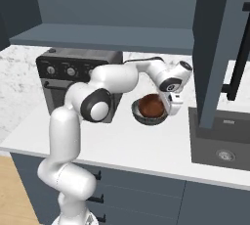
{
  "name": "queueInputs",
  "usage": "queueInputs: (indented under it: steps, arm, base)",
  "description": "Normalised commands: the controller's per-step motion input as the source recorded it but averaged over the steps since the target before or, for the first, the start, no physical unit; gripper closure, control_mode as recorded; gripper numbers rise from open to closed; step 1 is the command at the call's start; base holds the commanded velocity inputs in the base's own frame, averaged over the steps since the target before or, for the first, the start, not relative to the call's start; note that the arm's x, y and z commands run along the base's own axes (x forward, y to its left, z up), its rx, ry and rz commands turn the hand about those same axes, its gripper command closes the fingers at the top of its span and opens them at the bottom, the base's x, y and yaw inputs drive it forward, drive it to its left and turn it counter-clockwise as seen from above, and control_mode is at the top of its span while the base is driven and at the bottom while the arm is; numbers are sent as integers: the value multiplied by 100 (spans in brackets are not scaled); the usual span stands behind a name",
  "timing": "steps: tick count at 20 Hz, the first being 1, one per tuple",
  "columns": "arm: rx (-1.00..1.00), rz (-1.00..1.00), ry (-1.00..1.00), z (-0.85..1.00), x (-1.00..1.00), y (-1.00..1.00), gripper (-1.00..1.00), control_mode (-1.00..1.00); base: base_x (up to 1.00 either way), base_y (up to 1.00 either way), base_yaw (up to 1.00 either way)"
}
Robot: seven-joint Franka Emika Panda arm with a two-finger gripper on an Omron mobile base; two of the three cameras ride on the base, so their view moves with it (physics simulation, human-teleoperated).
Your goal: Pick up the bowls on the counter and stack them on top of one another in the open cabinet. Place the smaller bowl on top of the larger bowl.
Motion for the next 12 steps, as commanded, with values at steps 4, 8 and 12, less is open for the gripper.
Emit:
queueInputs:
  steps: [4,8,12]
  arm:
    - [-1,4,11,-64,0,39,-100,-100]
    - [-3,6,11,-54,0,28,-100,-100]
    - [0,7,4,-34,3,32,-100,-100]
  base:
    - [0,0,0]
    - [0,0,0]
    - [0,0,0]
